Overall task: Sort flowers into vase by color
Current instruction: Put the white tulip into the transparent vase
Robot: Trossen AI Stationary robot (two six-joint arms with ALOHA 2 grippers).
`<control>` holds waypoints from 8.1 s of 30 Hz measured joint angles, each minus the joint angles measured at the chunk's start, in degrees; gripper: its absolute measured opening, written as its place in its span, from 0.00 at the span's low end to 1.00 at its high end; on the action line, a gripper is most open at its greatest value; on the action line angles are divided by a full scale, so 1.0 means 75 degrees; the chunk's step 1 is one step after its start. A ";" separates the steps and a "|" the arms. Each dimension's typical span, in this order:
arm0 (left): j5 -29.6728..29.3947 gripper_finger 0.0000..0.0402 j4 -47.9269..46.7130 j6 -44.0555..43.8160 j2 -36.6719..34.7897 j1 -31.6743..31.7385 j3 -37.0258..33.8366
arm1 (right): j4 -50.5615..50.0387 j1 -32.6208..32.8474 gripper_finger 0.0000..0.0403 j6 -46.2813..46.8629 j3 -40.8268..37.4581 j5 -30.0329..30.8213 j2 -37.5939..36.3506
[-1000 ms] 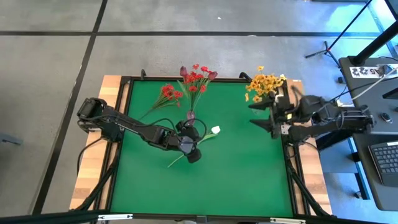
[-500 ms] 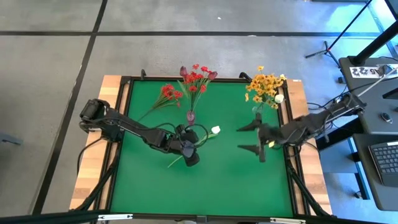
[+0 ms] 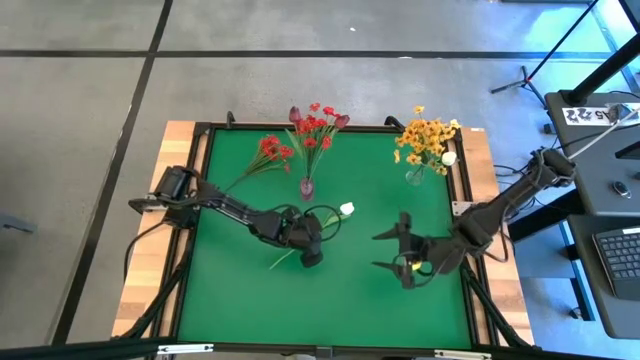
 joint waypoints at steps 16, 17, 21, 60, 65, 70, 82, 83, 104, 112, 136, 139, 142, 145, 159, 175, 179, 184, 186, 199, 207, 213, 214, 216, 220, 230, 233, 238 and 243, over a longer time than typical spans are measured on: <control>0.0417 0.37 0.0054 -0.0225 0.0196 0.0368 0.0016 | 0.0335 0.0358 0.74 0.0140 -0.0333 0.0697 -0.0003; 0.0409 0.35 0.0042 -0.0240 0.0199 0.0368 0.0017 | 0.0475 0.0358 0.74 0.0143 -0.0421 0.0699 -0.0001; 0.0381 0.24 0.0003 -0.0292 0.0204 0.0369 0.0017 | 0.0570 0.0355 0.74 0.0283 -0.0647 0.0718 0.0000; 0.0126 0.00 0.5330 0.3099 -0.2297 -0.0674 -0.0003 | 0.4046 -0.0579 0.74 -0.0902 -0.0868 0.0894 -0.0003; 0.0264 0.00 0.5554 0.3122 -0.2293 -0.0672 -0.0003 | 0.4951 -0.1057 0.74 -0.1218 -0.0868 -0.0047 0.0090; 0.0282 0.00 0.5709 0.3131 -0.2293 -0.0670 -0.0003 | 0.5836 -0.1535 0.74 -0.1269 -0.0867 -0.1190 0.0415; 0.0281 0.00 0.5709 0.3136 -0.2293 -0.0669 -0.0003 | 0.6734 -0.1769 0.59 -0.1377 -0.0866 -0.1598 0.0950; 0.0281 0.00 0.5706 0.3137 -0.2293 -0.0669 -0.0003 | 0.6739 -0.1767 0.56 -0.1378 -0.0867 -0.1598 0.0950; 0.0276 0.00 0.5682 0.3136 -0.2293 -0.0672 0.0000 | 0.6938 -0.1758 0.05 -0.1582 -0.0866 -0.1571 0.0950; 0.0199 0.14 0.5626 0.3675 -0.2293 -0.0765 0.0000 | 0.6860 -0.1749 0.03 -0.1746 -0.0868 -0.1500 0.0881; -0.1768 0.36 0.3834 0.3537 -0.2902 -0.1346 0.0006 | -0.1990 -0.1743 0.02 -0.0685 0.2203 0.0033 -0.1940; -0.1769 0.35 0.3598 0.3340 -0.2902 -0.1313 0.0006 | -0.3097 -0.1743 0.02 -0.0637 0.3102 0.0526 -0.1821; -0.1776 0.34 0.3582 0.3291 -0.2902 -0.1310 0.0006 | -0.3765 -0.1743 0.02 -0.0710 0.3875 0.0948 -0.1732; -0.1773 0.33 0.3583 0.3285 -0.2902 -0.1312 0.0006 | -0.4173 -0.1743 0.02 -0.0776 0.4497 0.1609 -0.1726; -0.1770 0.33 0.3427 0.3230 -0.2899 -0.1296 0.0006 | -0.4546 -0.1750 0.01 -0.1782 0.5580 0.4109 -0.1775; -0.1770 0.33 0.3130 0.2910 -0.2896 -0.1296 0.0003 | -0.6954 -0.1752 0.01 -0.0736 0.5820 0.5006 -0.2132; -0.1769 0.33 0.3041 0.2883 -0.2896 -0.1296 0.0003 | -0.7803 -0.1751 0.01 -0.0377 0.5820 0.4184 -0.2439; -0.1770 0.33 0.2952 0.2848 -0.2893 -0.1296 0.0000 | -0.8176 -0.1749 0.00 -0.0107 0.5817 0.3119 -0.3146; -0.1768 0.33 0.2934 0.2843 -0.2893 -0.1296 0.0000 | -0.8225 -0.1751 0.00 0.0046 0.5821 0.2866 -0.3464; -0.1767 0.33 0.2927 0.2664 -0.2893 -0.1204 0.0000 | -0.9700 -0.1752 0.00 0.1549 0.5269 0.2789 -0.4124; -0.1767 0.33 0.2929 0.2488 -0.2712 -0.1095 0.0000 | -0.9671 -0.1749 0.00 0.1817 0.3992 0.2927 -0.4152; -0.1764 0.33 0.2901 0.2490 -0.2614 -0.1095 0.0000 | -0.8934 -0.1743 0.00 0.1586 0.3094 0.3119 -0.4812; -0.1763 0.33 0.2891 0.2490 -0.2614 -0.1095 0.0000 | -0.8720 -0.1743 0.00 0.1418 0.2980 0.3147 -0.4954; -0.1762 0.33 0.2876 0.2490 -0.2614 -0.1096 0.0000 | -0.8299 -0.1743 0.00 0.1159 0.2774 0.3144 -0.5333; -0.1764 0.33 0.2869 0.2492 -0.2614 -0.1095 0.0000 | -0.7839 -0.1743 0.00 0.0849 0.2292 0.3104 -0.6033; -0.1761 0.33 0.2871 0.2452 -0.2614 -0.1016 0.0000 | -0.7714 -0.1743 0.00 0.1046 0.0871 0.3074 -0.6927; -0.1764 0.33 0.2870 0.2451 -0.2614 -0.1016 0.0000 | -0.7661 -0.1746 0.00 0.1079 0.0715 0.3071 -0.7028; -0.1761 0.33 0.2868 0.2449 -0.2614 -0.1016 0.0000 | -0.7633 -0.1749 0.00 0.1250 0.0679 0.3012 -0.7029; -0.1763 0.33 0.2868 0.2449 -0.2614 -0.1016 0.0000 | -0.7532 -0.1749 0.00 0.1253 0.0678 0.2946 -0.7026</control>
